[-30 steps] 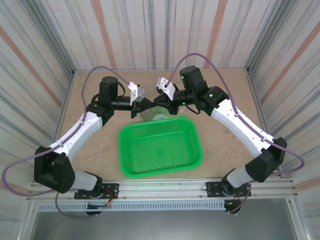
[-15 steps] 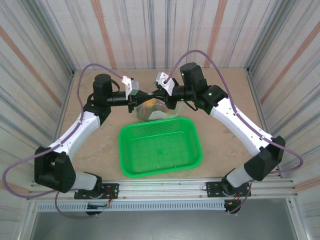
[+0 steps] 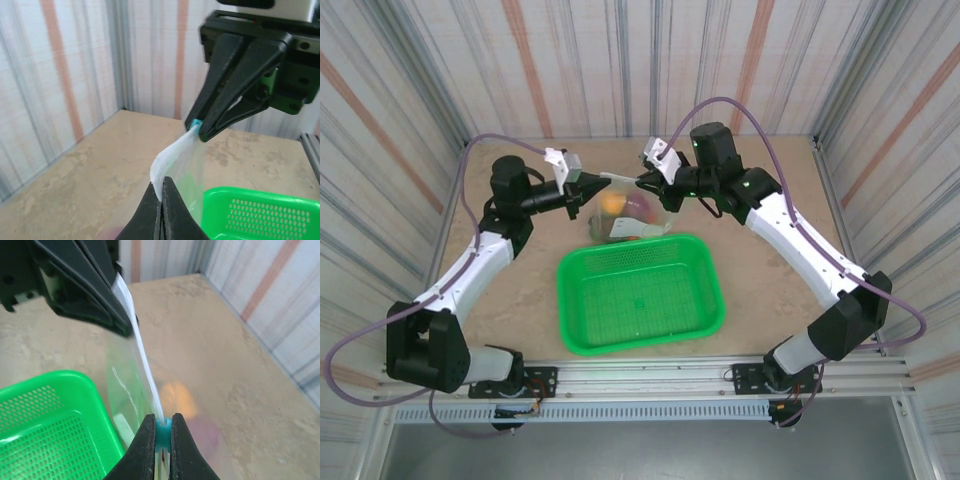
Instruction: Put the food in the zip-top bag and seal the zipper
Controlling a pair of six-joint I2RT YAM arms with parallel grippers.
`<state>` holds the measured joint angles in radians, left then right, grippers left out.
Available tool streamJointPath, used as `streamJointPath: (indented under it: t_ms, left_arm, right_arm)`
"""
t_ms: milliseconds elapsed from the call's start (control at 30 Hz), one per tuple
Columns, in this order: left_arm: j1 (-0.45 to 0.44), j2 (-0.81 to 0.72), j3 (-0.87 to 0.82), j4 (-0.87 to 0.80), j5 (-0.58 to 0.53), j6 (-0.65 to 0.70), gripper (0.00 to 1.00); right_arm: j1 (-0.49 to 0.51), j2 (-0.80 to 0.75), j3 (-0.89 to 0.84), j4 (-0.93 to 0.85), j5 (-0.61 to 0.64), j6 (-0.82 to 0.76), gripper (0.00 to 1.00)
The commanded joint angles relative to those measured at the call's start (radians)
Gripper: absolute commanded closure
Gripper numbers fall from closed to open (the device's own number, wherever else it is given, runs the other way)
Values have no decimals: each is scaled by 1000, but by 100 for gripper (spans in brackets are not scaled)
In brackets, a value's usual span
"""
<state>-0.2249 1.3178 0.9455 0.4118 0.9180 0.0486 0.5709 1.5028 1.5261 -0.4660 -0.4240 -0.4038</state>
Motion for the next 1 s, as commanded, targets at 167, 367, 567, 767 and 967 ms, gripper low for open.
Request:
streamJointPath:
  t_ms: [167, 367, 567, 767, 967]
  left_arm:
    - [105, -45, -42, 72, -267, -114, 100]
    - [108, -51, -33, 17, -300, -94, 100]
    - [108, -41, -9, 42, -207, -68, 100]
    - [108, -23, 85, -58, -195, 27, 100]
    - [108, -17, 151, -56, -125, 31, 100]
  right_arm:
    - [-129, -110, -80, -69, 427, 58, 100]
    - [-201, -152, -129, -51, 450, 118, 100]
    - [-217, -165, -115, -82, 11, 24, 95]
    - [-83, -87, 10, -218, -57, -85, 94]
    - [32, -44, 43, -243, 99, -138, 95]
